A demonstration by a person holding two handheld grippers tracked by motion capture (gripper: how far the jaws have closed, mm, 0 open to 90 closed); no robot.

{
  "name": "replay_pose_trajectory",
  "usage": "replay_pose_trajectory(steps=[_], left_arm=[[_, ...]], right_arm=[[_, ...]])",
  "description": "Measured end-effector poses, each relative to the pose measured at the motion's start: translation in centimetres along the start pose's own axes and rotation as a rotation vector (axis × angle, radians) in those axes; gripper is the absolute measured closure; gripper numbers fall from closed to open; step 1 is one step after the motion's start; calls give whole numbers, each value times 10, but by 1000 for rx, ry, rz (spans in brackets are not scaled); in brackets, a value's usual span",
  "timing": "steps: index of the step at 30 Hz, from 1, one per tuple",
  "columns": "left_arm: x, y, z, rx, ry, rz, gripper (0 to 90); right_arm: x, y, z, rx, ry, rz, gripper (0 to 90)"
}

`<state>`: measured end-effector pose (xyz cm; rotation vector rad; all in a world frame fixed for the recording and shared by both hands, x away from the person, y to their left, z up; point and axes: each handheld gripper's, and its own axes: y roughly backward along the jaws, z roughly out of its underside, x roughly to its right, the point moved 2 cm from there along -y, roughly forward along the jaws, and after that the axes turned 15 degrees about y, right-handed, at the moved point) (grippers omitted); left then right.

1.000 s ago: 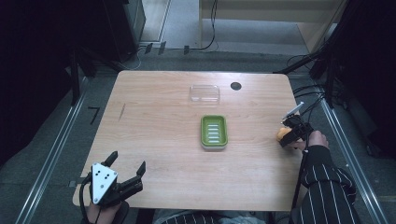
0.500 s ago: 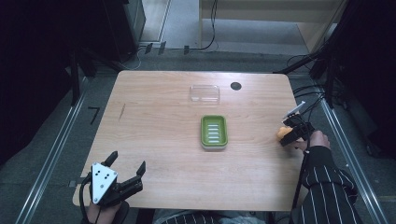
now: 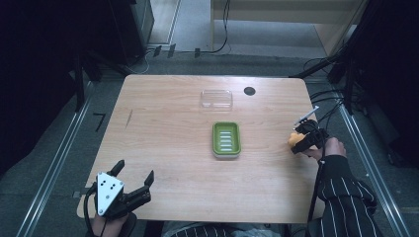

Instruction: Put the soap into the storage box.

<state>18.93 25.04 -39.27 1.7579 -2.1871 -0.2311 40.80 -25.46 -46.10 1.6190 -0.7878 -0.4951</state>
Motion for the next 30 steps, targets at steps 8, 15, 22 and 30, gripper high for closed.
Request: replay_pose_trajectory(steps=[8,15,22,30], left_arm=[[0,0,0,3,0,1,137],[0,0,0,1,0,0,137],[0,0,0,-1,-1,0,137],[0,0,0,-3,0,-2,136]], right_arm=[[-14,6,-9,28,48,-14,401],[-25,9,-16,45,94,-27,401],[-36,12,-24,55,138,-35,401],[-50,16,-35,74,186,-44,401]])
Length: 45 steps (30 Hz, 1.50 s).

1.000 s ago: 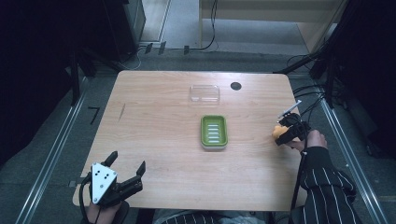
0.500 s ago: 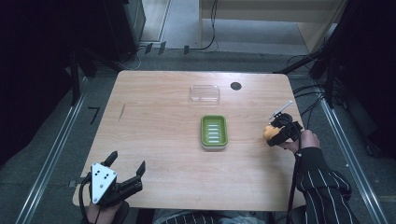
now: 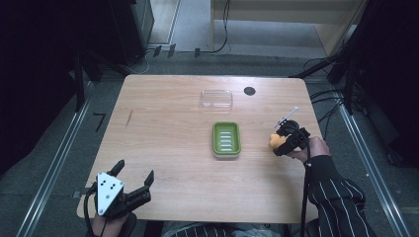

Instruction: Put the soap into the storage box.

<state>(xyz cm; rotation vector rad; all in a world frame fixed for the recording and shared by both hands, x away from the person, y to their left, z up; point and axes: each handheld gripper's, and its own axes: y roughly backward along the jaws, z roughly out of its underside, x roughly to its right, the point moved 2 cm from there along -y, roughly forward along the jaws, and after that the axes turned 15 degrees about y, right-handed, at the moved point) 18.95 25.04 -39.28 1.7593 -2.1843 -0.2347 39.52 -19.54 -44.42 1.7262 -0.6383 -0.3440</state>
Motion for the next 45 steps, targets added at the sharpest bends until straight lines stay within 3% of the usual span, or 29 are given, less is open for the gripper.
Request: replay_pose_trajectory(steps=[7,31,45], left_arm=[[0,0,0,1,1,-1,137],[4,-6,-1,-5,-10,13,137],[1,-2,0,2,-3,6,137]], right_arm=[[-7,1,-11,13,37,0,401],[-13,3,-29,39,83,13,401],[-19,7,-50,57,127,14,401]])
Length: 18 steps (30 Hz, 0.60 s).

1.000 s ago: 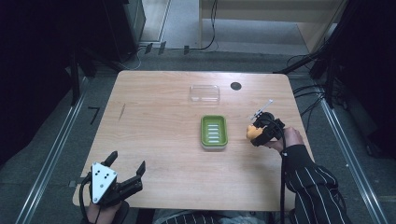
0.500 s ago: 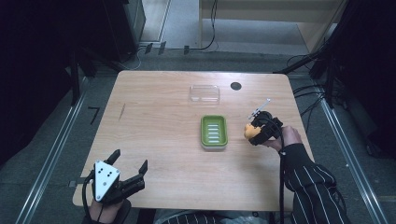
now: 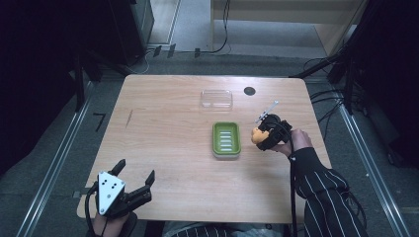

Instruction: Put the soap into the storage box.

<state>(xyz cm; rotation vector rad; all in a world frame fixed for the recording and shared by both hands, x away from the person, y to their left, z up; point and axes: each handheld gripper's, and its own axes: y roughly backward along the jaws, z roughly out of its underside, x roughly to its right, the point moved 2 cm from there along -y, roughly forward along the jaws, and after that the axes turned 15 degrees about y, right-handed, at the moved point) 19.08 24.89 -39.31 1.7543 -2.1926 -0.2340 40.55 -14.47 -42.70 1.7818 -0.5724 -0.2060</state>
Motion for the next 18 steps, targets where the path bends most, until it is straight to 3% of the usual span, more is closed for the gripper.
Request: replay_pose_trajectory(steps=[18], left_arm=[[0,0,0,1,4,-1,137]], right_arm=[[-2,-2,-25,18,41,-8,401]])
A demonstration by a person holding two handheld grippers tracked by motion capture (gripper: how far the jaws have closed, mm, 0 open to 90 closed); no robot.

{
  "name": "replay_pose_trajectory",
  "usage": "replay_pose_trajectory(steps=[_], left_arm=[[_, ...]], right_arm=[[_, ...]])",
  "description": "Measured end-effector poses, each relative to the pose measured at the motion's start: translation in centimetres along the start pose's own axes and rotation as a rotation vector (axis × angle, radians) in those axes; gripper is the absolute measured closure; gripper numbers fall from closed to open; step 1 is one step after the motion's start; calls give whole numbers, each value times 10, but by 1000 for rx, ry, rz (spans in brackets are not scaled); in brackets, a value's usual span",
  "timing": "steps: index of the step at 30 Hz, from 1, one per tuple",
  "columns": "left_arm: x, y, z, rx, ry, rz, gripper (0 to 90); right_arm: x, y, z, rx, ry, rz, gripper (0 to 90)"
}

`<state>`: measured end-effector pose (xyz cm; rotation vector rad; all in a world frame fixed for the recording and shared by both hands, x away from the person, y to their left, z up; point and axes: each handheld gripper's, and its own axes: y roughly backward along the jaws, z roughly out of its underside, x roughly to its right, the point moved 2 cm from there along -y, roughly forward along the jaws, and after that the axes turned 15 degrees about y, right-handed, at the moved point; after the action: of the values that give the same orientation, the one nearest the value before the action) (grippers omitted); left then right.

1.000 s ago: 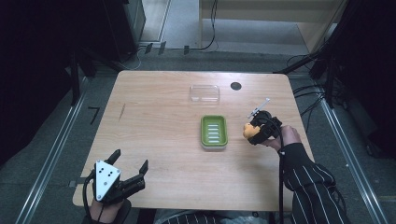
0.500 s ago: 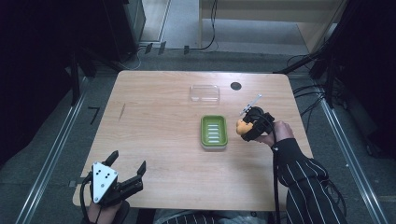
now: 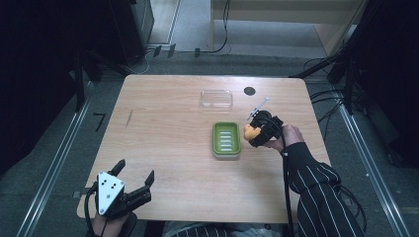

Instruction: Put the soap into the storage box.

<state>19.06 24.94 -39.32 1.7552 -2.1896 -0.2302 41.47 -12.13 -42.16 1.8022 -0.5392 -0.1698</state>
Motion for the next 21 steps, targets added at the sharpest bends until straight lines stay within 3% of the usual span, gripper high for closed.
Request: replay_pose_trajectory(steps=[21], left_arm=[[-3,3,1,1,8,-5,137]], right_arm=[[-4,-5,-24,-16,39,-17,401]])
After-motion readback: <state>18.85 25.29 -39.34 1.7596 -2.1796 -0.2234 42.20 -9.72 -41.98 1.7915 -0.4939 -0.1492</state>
